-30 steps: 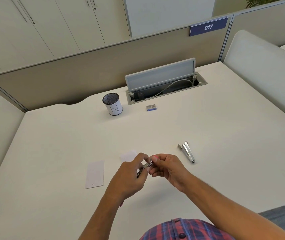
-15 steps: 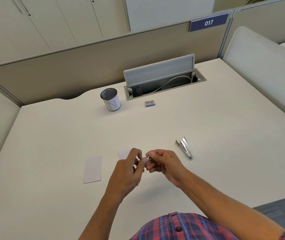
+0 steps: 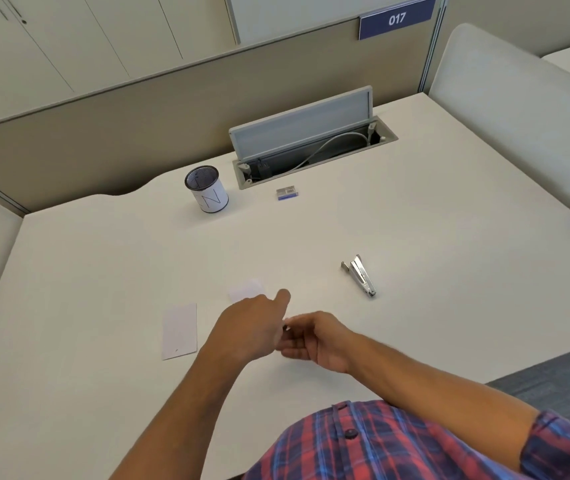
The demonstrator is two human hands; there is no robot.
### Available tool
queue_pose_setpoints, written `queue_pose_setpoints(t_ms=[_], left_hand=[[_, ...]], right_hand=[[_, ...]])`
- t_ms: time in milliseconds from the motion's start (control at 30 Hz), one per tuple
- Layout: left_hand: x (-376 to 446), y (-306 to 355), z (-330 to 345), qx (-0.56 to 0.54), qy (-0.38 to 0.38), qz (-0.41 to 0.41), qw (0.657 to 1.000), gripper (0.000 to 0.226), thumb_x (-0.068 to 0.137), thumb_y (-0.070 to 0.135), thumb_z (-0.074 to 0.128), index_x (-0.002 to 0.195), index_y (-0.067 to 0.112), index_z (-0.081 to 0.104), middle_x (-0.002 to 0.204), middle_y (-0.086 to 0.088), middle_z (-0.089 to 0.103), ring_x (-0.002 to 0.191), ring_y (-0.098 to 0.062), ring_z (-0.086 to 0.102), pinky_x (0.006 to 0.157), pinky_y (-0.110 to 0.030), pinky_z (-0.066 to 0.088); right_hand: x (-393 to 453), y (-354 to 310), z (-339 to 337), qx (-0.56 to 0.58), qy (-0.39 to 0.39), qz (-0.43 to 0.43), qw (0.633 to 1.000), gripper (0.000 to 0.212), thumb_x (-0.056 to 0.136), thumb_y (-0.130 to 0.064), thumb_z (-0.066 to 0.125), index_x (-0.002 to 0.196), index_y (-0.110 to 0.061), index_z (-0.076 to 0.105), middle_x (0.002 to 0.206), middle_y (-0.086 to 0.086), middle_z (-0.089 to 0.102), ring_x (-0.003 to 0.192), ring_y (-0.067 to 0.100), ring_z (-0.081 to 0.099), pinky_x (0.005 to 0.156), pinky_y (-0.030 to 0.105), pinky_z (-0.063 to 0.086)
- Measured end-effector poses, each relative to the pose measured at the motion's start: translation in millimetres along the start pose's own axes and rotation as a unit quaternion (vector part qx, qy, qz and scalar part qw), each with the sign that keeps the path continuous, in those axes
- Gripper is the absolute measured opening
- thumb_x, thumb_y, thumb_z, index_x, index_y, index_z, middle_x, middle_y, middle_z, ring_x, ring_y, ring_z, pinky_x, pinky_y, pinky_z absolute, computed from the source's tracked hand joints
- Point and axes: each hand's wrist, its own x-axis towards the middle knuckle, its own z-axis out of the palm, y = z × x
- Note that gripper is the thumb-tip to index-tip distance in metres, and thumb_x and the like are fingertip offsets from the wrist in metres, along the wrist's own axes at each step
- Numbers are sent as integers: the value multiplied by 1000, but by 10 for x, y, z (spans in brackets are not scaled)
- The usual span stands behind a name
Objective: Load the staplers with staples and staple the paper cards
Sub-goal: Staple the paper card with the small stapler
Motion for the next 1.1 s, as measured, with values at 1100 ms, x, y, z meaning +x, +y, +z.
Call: queue_pose_setpoints(t_ms=[1100], left_hand=[[-161, -37, 284, -266, 137, 9, 954, 28, 98, 43, 58, 118, 42, 39, 86, 9, 70, 62, -15, 59, 61, -38, 54]], right_hand=[[-5, -193, -103, -30, 15, -203, 979, 34, 103, -21, 59, 122, 4, 70, 96, 20, 64, 73, 23, 66, 74, 32, 59]])
